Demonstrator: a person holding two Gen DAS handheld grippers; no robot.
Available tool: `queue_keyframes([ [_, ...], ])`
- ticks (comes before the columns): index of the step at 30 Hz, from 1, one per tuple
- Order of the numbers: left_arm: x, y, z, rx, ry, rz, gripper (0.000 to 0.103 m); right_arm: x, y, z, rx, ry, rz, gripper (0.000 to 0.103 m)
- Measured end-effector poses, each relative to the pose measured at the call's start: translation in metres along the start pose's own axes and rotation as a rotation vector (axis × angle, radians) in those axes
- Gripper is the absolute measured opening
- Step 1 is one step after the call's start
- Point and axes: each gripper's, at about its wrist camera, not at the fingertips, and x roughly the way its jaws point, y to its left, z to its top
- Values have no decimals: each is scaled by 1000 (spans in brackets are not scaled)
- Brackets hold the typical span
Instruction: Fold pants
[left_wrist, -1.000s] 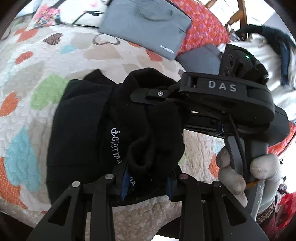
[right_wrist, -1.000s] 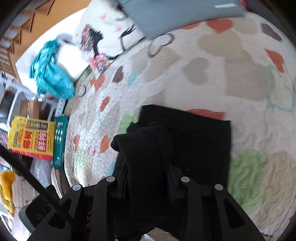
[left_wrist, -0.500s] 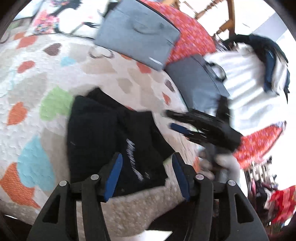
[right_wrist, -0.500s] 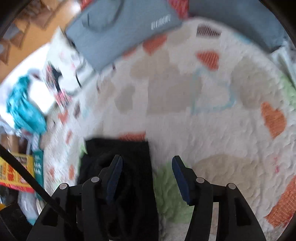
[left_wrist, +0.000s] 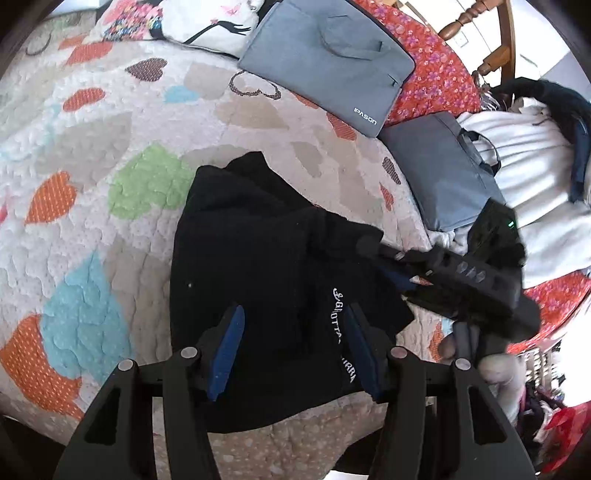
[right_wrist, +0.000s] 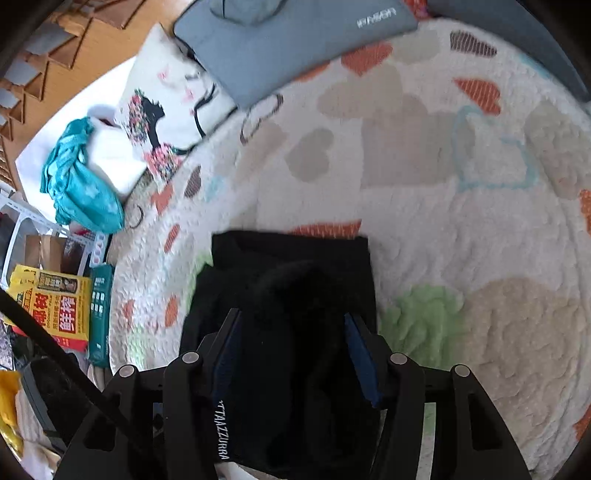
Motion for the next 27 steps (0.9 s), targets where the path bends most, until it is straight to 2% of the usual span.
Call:
queue_keyframes([
  [1,-2,0,1,-2,-3,-5,55,3,1,-2,-2,15,11,33],
  [4,-11,-1,5,-2,-28,-6,55,2,7,-1,-12,11,29,17],
  [6,-17,0,10,-8,-46,-2,55,-7,8,-1,-17,-7,40,13],
  [9,-22,3,15,-20,-62,6,60,-18,3,-6,-20,-17,22,12],
  [12,-23,4,21,-25,-69,11,60,-24,-8,-10,-16,-8,-43,11],
  [15,-19,1,26,-16,-71,9,60,-25,-16,-13,-26,2,-141,10],
  [17,-11,-5,30,8,-63,10,60,-22,-17,-14,-56,4,-265,10],
  [18,-5,-8,32,25,-53,14,60,-19,-19,-15,-56,16,-292,10],
  [21,22,-10,31,37,3,39,60,-20,-32,-10,7,25,-249,10],
  [24,44,-5,24,35,38,71,60,-45,-34,-3,37,-84,-211,11],
  [26,49,-6,17,67,10,88,64,-63,-29,0,32,-173,-134,11],
  [27,49,-9,14,87,-3,90,66,-68,-27,2,31,-198,-94,15],
])
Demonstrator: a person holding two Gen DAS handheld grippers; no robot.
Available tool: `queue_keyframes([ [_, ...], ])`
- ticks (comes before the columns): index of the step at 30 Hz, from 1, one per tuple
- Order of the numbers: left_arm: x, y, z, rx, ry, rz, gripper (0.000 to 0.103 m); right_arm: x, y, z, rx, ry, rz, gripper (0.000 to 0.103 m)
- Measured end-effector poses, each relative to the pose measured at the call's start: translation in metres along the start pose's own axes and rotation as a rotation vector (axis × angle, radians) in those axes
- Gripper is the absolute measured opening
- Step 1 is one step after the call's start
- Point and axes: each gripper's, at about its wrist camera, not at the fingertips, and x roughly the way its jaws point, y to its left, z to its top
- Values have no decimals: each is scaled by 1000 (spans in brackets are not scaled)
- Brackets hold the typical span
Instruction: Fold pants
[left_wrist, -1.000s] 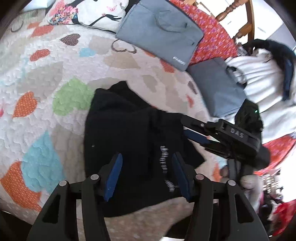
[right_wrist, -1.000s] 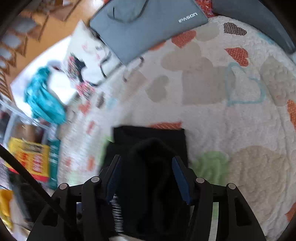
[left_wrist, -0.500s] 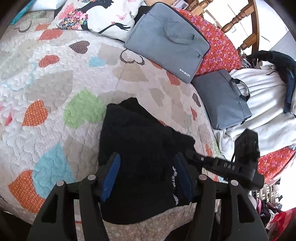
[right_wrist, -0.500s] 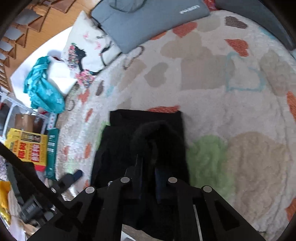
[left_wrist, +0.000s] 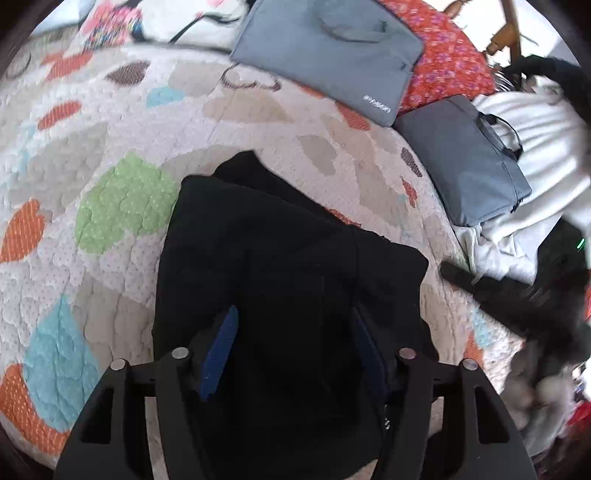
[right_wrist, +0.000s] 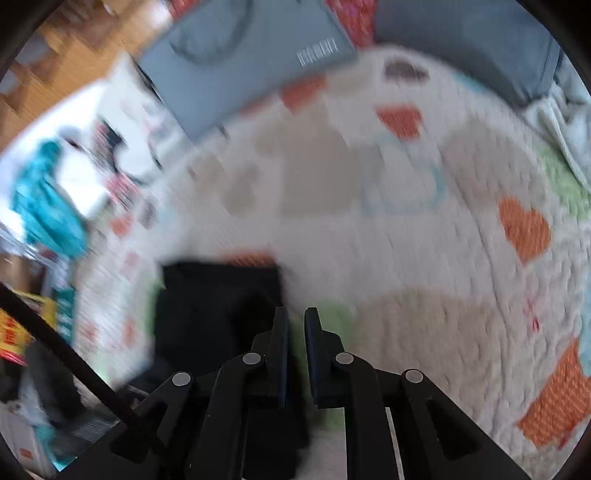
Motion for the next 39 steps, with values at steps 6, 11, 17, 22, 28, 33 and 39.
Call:
queue_keyframes([
  [6,-26,-4,-2,-32,-35,-93,68,11,23,0,29,47,279,29],
  [11,-45,11,9,-75,-86,-62,68,41,34,-13,44,161,313,29],
  [17,-36,58,21,-223,-62,-16,68,27,19,-10,17,116,165,40],
  [22,-26,86,21,-243,-23,-52,68,6,-15,1,90,54,121,72],
  [28,-1,96,29,-230,56,-184,68,43,-47,-9,250,205,226,73],
  [33,16,83,40,-156,84,-251,79,65,-43,-10,260,225,251,82],
  [39,27,68,43,-89,90,-300,98,78,-18,-13,169,185,269,93],
])
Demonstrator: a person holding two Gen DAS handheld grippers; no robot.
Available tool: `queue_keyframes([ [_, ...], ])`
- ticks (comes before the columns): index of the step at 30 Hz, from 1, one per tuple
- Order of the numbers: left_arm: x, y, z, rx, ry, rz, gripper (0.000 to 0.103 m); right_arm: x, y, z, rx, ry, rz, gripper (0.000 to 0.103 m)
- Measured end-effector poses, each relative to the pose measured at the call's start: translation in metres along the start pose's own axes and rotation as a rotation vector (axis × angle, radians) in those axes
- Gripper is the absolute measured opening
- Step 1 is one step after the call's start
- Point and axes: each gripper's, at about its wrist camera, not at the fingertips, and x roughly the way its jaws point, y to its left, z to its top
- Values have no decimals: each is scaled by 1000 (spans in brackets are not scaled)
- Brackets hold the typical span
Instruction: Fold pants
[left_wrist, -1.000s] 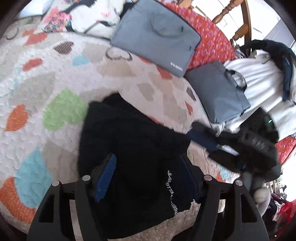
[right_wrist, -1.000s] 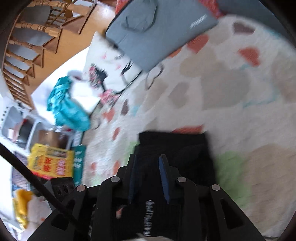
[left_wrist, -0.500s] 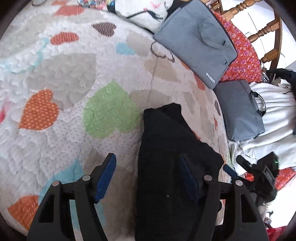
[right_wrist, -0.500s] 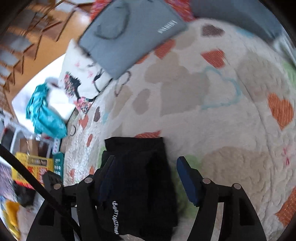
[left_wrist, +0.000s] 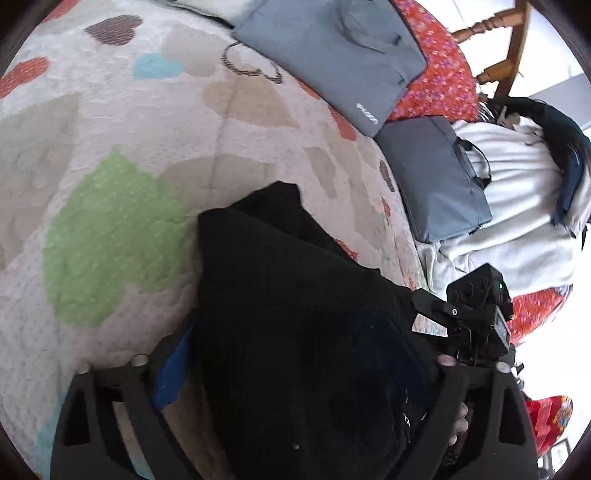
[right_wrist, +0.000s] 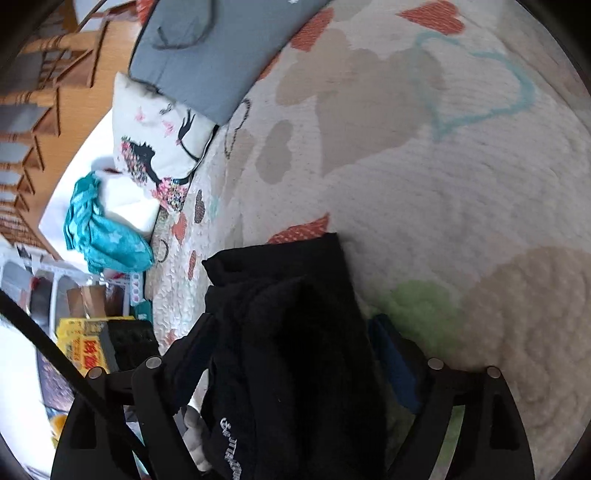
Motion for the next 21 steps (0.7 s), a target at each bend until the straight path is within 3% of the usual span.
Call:
queue_keyframes([
  [1,2,-3,-2,15,-8,0,102,3,5,-1,-22,4,0,93],
  [4,6,-10,-4,46,-23,34,103,12,18,-8,-81,-3,-45,91],
  [5,6,-11,-4,46,-21,42,101,14,21,-10,-91,-7,-61,89],
  [6,6,-12,-3,37,-22,55,96,14,23,-12,-93,-6,-64,79],
  [7,4,-13,-3,26,-25,72,80,17,25,-13,-88,-2,-62,68],
  [8,4,-13,-3,20,-19,61,62,17,25,-15,-85,-4,-67,65],
  [11,2,-8,0,-25,-7,34,48,15,35,-17,-106,-24,-90,60],
  [14,-6,-5,5,-65,-9,6,47,13,53,-16,-140,-44,-95,58],
  [21,-34,-29,51,-13,-108,49,46,22,115,13,-260,-51,-99,52],
])
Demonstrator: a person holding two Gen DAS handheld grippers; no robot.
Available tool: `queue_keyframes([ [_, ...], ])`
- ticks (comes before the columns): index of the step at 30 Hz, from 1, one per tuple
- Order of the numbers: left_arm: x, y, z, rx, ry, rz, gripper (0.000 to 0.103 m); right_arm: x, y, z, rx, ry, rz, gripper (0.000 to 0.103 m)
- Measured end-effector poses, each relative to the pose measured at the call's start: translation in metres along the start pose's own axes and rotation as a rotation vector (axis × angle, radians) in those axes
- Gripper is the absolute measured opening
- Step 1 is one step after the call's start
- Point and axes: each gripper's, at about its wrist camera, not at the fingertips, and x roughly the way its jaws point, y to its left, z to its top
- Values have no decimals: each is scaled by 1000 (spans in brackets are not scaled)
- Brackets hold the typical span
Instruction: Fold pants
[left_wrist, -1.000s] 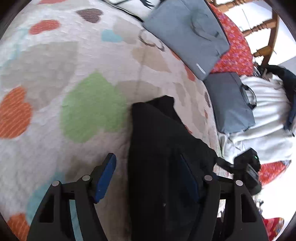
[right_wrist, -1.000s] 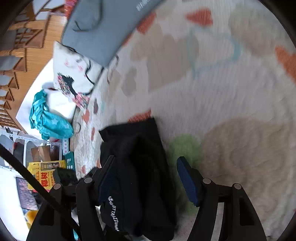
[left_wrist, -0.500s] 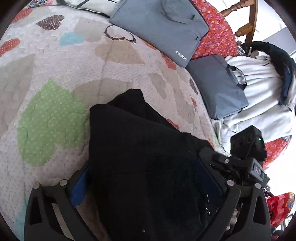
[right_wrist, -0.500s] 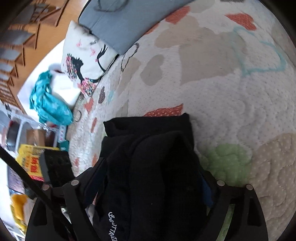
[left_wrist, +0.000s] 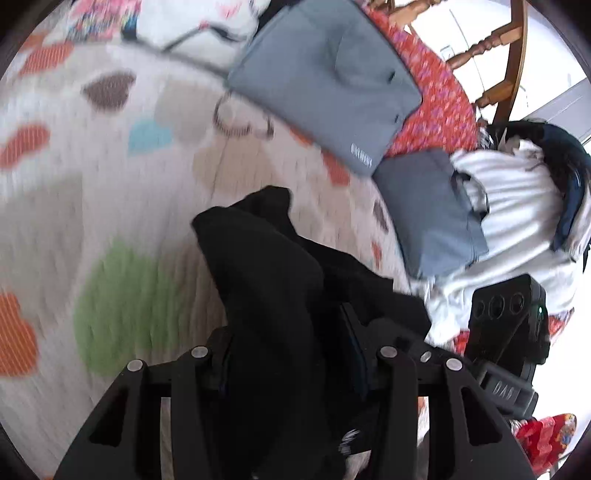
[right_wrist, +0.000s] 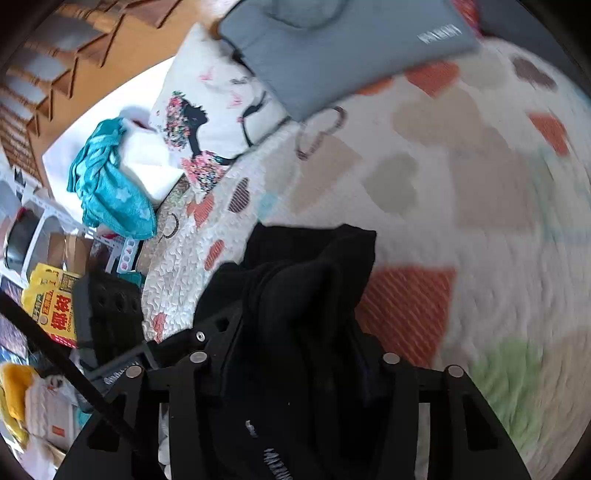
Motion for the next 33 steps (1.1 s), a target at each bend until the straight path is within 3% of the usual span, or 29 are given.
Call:
queue_keyframes([
  [6,11,1,47,50,-65,96,46,24,-5,39,-11,-24,-54,50],
  [9,27,20,57,43,-80,184,46,38,-31,46,8,-33,-180,50],
  [11,41,40,60,11,-64,295,47,51,-55,49,47,12,-271,59],
  [12,45,50,60,-18,-40,316,47,52,-64,49,69,13,-264,71],
  [15,41,62,62,-105,-24,258,47,39,-68,55,131,2,-219,72],
  [18,17,51,60,-105,-89,243,47,9,-59,58,100,-134,-251,74],
  [22,0,36,46,-72,-102,205,47,-13,-55,58,127,-189,-73,75],
  [25,-4,37,34,-86,-72,195,47,-9,-57,51,169,-126,120,75],
  [27,-2,36,26,-85,-55,188,47,2,-59,46,203,-70,188,75],
  [31,5,20,16,41,-45,246,51,23,-64,38,244,1,149,74],
  [33,14,23,12,45,-19,267,52,28,-66,38,250,10,127,74],
])
